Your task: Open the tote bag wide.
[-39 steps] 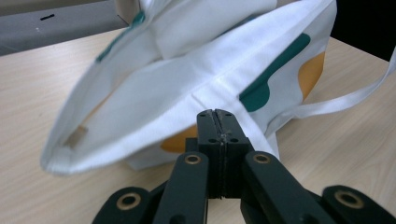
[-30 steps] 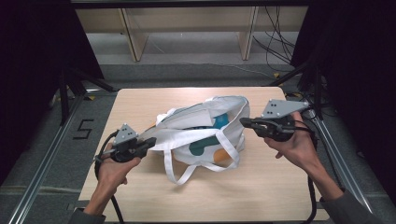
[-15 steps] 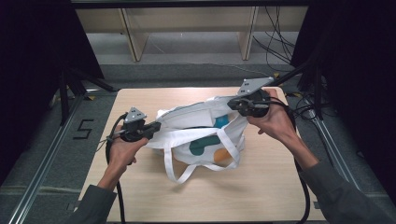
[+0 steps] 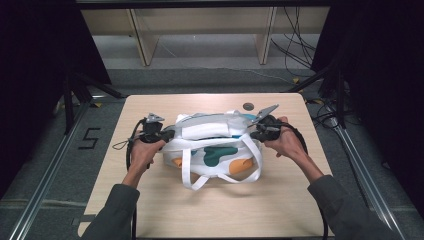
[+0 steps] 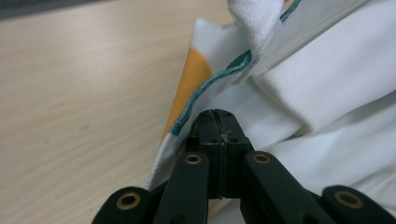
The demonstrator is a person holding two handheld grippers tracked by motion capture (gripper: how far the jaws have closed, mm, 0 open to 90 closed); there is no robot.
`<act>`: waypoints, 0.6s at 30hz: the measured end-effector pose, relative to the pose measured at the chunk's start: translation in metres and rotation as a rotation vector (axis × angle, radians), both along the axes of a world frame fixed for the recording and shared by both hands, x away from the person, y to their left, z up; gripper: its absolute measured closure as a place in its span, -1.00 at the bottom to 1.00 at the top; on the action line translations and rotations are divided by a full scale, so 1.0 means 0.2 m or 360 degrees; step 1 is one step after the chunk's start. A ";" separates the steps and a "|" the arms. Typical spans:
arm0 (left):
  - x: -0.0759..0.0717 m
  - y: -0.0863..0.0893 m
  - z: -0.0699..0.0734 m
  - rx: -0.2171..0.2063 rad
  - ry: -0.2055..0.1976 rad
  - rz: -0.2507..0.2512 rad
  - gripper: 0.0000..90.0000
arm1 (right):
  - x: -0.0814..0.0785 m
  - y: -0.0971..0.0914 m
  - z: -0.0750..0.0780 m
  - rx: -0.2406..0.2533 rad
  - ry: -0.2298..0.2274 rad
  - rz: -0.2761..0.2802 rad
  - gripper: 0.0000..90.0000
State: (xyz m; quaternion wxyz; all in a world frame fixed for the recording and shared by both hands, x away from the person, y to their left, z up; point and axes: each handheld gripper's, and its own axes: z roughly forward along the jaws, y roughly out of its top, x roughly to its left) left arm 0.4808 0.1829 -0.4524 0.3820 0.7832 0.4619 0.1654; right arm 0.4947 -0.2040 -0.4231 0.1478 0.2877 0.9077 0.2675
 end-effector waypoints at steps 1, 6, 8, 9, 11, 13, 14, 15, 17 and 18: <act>0.00 0.00 0.00 0.0000 0.0000 0.0000 0.98 | 0.00 0.00 0.00 0.0000 0.0000 0.0000 1.00; 0.02 0.01 0.00 -0.0058 0.0013 0.0011 0.98 | 0.02 0.00 0.01 0.0010 0.0028 -0.0009 1.00; -0.01 0.00 0.06 -0.0076 0.0000 0.0008 0.96 | 0.00 0.01 0.10 0.0049 -0.0045 -0.0013 1.00; -0.02 -0.02 0.09 -0.0065 -0.0008 -0.0019 0.94 | -0.02 0.02 0.14 0.0093 -0.0063 -0.0012 1.00; -0.04 -0.04 0.12 -0.0058 -0.0032 -0.0048 0.90 | -0.03 0.03 0.18 0.0128 -0.0103 0.0011 0.99; -0.06 -0.12 0.18 -0.0104 -0.0061 -0.0126 0.88 | -0.05 0.09 0.24 0.0199 -0.0137 0.0096 0.99; -0.08 -0.16 0.21 -0.0101 -0.0086 -0.0172 0.86 | -0.06 0.12 0.25 0.0204 -0.0135 0.0141 0.99; -0.09 -0.20 0.24 -0.0087 -0.0094 -0.0231 0.86 | -0.06 0.16 0.25 0.0190 -0.0126 0.0179 0.98; -0.11 -0.30 0.26 -0.0068 -0.0069 -0.0366 0.86 | -0.07 0.23 0.23 0.0167 -0.0071 0.0214 0.98; -0.10 -0.38 0.26 0.0003 -0.0044 -0.0444 0.86 | -0.06 0.28 0.19 0.0121 -0.0059 0.0222 0.99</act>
